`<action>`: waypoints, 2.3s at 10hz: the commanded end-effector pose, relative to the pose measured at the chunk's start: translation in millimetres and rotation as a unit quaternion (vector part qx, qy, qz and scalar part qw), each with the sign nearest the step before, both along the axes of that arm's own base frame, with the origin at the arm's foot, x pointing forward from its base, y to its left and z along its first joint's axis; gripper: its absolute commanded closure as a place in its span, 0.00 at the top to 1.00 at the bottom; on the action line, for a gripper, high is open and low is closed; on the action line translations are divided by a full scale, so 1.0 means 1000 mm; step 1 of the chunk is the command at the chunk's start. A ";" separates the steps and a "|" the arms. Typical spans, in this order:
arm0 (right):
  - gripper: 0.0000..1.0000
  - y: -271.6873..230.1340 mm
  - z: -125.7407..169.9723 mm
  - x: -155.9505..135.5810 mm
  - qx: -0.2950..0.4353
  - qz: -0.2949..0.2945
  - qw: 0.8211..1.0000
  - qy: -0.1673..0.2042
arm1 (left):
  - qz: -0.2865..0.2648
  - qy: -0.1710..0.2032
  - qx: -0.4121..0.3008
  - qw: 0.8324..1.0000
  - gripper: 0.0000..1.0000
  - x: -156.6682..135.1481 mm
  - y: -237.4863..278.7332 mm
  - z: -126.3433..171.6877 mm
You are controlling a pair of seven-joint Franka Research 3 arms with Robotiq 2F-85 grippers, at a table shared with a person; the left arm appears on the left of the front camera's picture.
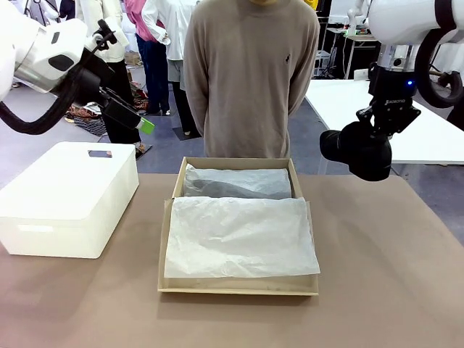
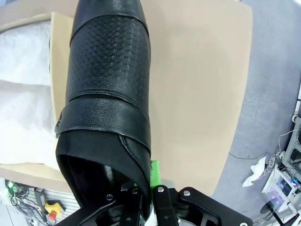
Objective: Pack the shoes into the box.
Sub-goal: Place the other shoe of the Shoes into the Shoes Box.
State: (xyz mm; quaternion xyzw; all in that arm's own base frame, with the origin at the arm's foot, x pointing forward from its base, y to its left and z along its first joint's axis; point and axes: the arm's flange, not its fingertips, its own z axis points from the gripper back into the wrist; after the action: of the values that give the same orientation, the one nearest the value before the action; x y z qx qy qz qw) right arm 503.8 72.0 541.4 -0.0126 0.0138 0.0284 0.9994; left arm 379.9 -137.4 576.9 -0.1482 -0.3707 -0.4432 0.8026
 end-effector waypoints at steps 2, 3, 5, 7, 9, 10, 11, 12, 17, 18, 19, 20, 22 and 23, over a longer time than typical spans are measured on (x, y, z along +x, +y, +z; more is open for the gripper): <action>0.00 0.024 0.014 -0.013 -0.006 -0.118 0.992 -0.049 | -0.009 0.001 -0.007 1.000 1.00 0.001 0.001 0.000; 0.00 0.036 0.019 -0.021 -0.001 -0.154 0.987 -0.056 | -0.009 0.001 -0.007 1.000 1.00 0.001 0.001 0.000; 0.00 0.063 0.031 -0.037 0.005 -0.241 0.969 -0.059 | -0.009 0.001 -0.007 1.000 1.00 0.001 0.001 0.000; 0.00 0.092 0.036 -0.049 0.010 -0.321 0.943 -0.091 | -0.009 0.001 -0.007 1.000 1.00 0.001 0.001 0.000; 0.00 0.125 0.034 -0.061 0.037 -0.367 0.924 -0.100 | -0.009 0.001 -0.007 1.000 1.00 0.001 0.001 0.000; 0.00 0.139 0.030 -0.067 0.059 -0.371 0.921 -0.107 | -0.009 0.001 -0.007 1.000 1.00 0.001 0.001 0.000; 0.00 0.150 0.028 -0.071 0.076 -0.370 0.919 -0.112 | -0.009 0.001 -0.007 1.000 1.00 0.001 0.001 0.000; 0.00 0.158 0.028 -0.074 0.080 -0.370 0.918 -0.118 | -0.009 0.001 -0.007 1.000 1.00 0.001 0.001 0.000; 0.00 0.158 0.030 -0.067 0.062 -0.363 0.925 -0.099 | -0.009 0.001 -0.007 1.000 1.00 0.001 0.001 0.000; 0.00 0.158 0.030 -0.067 0.062 -0.363 0.925 -0.099 | -0.009 0.001 -0.007 1.000 1.00 0.001 0.001 0.000; 0.00 0.158 0.030 -0.067 0.062 -0.363 0.925 -0.099 | -0.009 0.001 -0.007 1.000 1.00 0.001 0.001 0.000; 0.00 0.159 0.023 -0.068 0.059 -0.362 0.925 -0.096 | -0.009 0.001 -0.007 1.000 1.00 0.001 0.001 0.000; 0.00 0.181 0.030 -0.079 0.064 -0.425 0.895 -0.118 | -0.009 0.001 -0.007 1.000 1.00 0.001 0.001 0.000; 0.00 0.196 0.033 -0.086 0.066 -0.454 0.881 -0.121 | -0.009 0.001 -0.007 1.000 1.00 0.001 0.001 0.000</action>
State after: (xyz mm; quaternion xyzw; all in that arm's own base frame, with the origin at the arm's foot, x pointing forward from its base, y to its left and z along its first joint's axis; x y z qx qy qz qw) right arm 426.1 248.4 567.0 0.0544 -0.0838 -0.3867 0.9168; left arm 379.9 -137.5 576.8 -0.1482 -0.3706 -0.4432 0.8027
